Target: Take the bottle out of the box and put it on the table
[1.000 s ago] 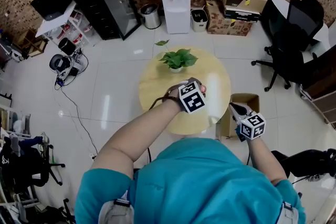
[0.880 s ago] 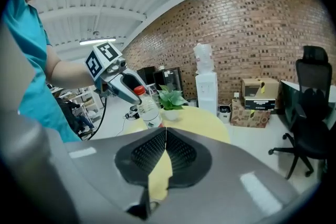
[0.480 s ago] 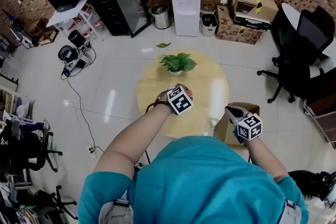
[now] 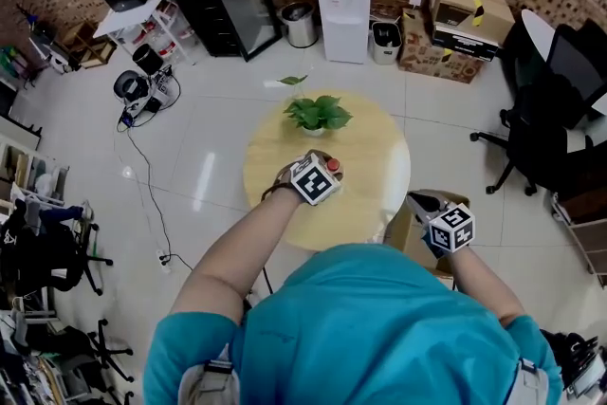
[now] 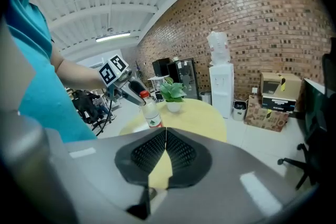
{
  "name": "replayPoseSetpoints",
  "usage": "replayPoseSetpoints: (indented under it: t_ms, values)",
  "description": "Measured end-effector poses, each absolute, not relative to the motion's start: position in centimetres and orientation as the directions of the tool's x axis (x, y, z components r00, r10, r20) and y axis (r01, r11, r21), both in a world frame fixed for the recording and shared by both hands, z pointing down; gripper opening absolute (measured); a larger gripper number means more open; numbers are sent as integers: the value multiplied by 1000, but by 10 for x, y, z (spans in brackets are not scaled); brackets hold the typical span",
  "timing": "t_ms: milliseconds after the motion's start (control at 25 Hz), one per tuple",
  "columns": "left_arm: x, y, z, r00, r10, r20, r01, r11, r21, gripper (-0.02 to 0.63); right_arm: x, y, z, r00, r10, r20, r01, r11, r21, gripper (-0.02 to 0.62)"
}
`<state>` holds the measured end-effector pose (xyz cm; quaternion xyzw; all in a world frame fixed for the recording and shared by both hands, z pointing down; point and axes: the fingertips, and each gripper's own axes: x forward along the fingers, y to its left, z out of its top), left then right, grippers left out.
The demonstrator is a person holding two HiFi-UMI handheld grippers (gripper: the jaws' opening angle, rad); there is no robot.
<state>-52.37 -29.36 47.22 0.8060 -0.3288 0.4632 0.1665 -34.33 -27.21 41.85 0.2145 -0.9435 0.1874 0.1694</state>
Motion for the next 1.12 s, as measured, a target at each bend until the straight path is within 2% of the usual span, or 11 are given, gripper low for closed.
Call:
replayPoseSetpoints:
  t_ms: [160, 360, 640, 800, 920, 1120]
  values:
    - [-533, -304, 449, 348, -500, 793, -709, -693, -126, 225, -349, -266, 422, -852, -332, 404, -458, 846, -272, 3]
    - [-539, -272, 483, 403, -417, 815, -715, -699, -4, 324, -366, -261, 416, -841, -342, 419, -471, 845, -254, 3]
    - [-584, -234, 426, 538, -471, 699, -677, -736, 26, 334, -398, -224, 391, -797, -417, 436, -548, 803, -233, 3]
    - [-623, -223, 370, 644, -525, 556, -670, -738, 80, 264, -420, -202, 371, -763, -465, 448, -604, 761, -238, 3]
    - [-640, -201, 353, 713, -528, 461, -648, -748, 145, 179, -428, -185, 367, -752, -486, 445, -624, 741, -247, 3]
    - [-646, -164, 352, 770, -495, 403, -596, -783, 179, 57, -434, -163, 355, -754, -477, 451, -617, 749, -240, 3]
